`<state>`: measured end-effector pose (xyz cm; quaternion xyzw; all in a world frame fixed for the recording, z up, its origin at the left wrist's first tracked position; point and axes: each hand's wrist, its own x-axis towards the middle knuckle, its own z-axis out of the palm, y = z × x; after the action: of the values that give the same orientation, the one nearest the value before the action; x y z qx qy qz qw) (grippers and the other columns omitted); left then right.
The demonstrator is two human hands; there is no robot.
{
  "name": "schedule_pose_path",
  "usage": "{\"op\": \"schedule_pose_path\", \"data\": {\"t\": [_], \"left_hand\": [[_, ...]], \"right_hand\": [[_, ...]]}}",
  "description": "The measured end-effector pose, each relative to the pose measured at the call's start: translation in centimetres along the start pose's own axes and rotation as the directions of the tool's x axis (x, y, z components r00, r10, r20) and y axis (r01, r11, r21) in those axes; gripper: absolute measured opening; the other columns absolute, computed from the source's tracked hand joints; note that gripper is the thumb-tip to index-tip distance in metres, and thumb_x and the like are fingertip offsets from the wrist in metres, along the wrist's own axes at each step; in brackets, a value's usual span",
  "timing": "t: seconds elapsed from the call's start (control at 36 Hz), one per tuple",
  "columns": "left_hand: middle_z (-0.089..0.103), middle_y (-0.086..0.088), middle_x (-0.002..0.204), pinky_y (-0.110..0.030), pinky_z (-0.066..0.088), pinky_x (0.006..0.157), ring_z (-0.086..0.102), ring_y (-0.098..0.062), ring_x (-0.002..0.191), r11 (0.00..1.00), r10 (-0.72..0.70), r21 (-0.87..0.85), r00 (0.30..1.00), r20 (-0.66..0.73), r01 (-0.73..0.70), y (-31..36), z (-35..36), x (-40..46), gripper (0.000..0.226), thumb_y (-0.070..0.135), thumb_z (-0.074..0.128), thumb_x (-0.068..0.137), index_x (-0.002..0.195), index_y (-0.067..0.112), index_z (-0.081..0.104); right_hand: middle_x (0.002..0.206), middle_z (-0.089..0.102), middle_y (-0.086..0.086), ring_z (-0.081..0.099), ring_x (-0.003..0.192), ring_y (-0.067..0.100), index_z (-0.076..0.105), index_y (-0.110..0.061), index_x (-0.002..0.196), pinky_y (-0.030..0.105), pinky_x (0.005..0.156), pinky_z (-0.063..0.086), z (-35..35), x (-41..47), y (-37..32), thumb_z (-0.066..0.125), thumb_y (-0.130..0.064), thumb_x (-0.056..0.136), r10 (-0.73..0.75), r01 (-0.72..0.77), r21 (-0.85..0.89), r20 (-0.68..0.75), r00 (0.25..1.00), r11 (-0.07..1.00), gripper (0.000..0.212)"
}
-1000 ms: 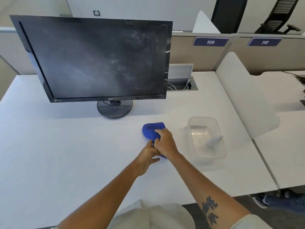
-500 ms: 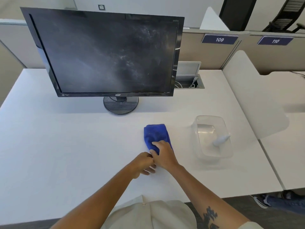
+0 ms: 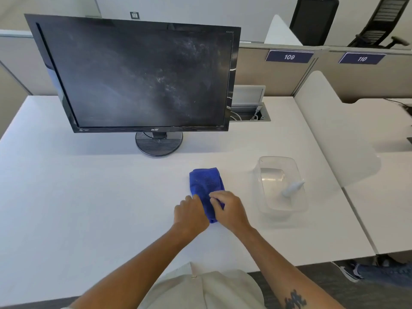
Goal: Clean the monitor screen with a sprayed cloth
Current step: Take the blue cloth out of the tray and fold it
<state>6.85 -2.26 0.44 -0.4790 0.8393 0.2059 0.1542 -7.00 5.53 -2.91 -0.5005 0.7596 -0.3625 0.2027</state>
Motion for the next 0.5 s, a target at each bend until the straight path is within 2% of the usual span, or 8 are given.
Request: {"op": "schedule_pose_path", "data": {"t": [0.08, 0.22, 0.33, 0.42, 0.5], "left_hand": [[0.056, -0.006, 0.131, -0.033, 0.049, 0.087, 0.061, -0.024, 0.110, 0.995, 0.091, 0.056, 0.991, -0.096, -0.086, 1.2, 0.1, 0.1, 0.046, 0.025, 0.058, 0.099, 0.141, 0.013, 0.045], [0.048, -0.006, 0.149, -0.039, 0.049, 0.105, 0.053, -0.028, 0.130, 0.948, 0.293, -0.088, 0.946, -0.136, -0.306, 3.6, 0.6, 0.8, 0.068, 0.024, 0.059, 0.100, 0.163, 0.011, 0.036], [0.038, -0.010, 0.166, -0.042, 0.040, 0.120, 0.046, -0.032, 0.148, 0.887, 0.425, -0.155, 0.900, -0.097, -0.436, 6.0, 1.0, 0.3, 0.073, 0.021, 0.059, 0.104, 0.169, 0.010, 0.028], [0.018, -0.015, 0.180, -0.044, 0.030, 0.131, 0.028, -0.033, 0.163, 0.861, 0.488, -0.124, 0.870, -0.069, -0.493, 7.7, 1.5, -0.1, 0.080, 0.024, 0.059, 0.107, 0.173, 0.011, 0.016], [0.006, -0.015, 0.183, -0.045, 0.021, 0.135, 0.013, -0.031, 0.169, 0.839, 0.529, -0.114, 0.847, -0.058, -0.532, 9.3, 2.1, -0.3, 0.084, 0.025, 0.059, 0.109, 0.175, 0.013, 0.007]], "right_hand": [[0.101, 0.075, -0.014, 0.064, 0.101, 0.007, 0.079, -0.020, 0.103, 0.025, 0.084, 0.055, -2.0, 1.0, 0.7, 0.065, -0.011, 0.098, -0.010, 0.007, -0.019, -0.129, 0.992, 1.000, 0.017], [0.106, 0.076, -0.008, 0.063, 0.108, 0.014, 0.080, -0.015, 0.107, 0.033, 0.081, 0.059, -6.0, 2.6, 2.6, 0.068, -0.008, 0.097, -0.022, -0.013, -0.099, -0.341, 0.940, 0.995, 0.017], [0.106, 0.077, 0.001, 0.061, 0.109, 0.025, 0.081, -0.013, 0.102, 0.029, 0.092, 0.052, -9.6, 3.4, 3.9, 0.073, 0.003, 0.087, -0.011, -0.093, -0.185, -0.493, 0.870, 0.978, 0.023], [0.112, 0.075, 0.001, 0.059, 0.112, 0.031, 0.082, -0.015, 0.105, 0.040, 0.090, 0.051, -12.0, 3.7, 5.3, 0.078, 0.002, 0.081, 0.001, -0.182, -0.286, -0.533, 0.846, 0.941, 0.029], [0.128, 0.068, -0.001, 0.052, 0.125, 0.033, 0.079, -0.018, 0.117, 0.050, 0.094, 0.045, -13.8, 3.6, 6.6, 0.081, -0.006, 0.081, 0.058, -0.290, -0.401, -0.500, 0.864, 0.869, 0.037]]}}
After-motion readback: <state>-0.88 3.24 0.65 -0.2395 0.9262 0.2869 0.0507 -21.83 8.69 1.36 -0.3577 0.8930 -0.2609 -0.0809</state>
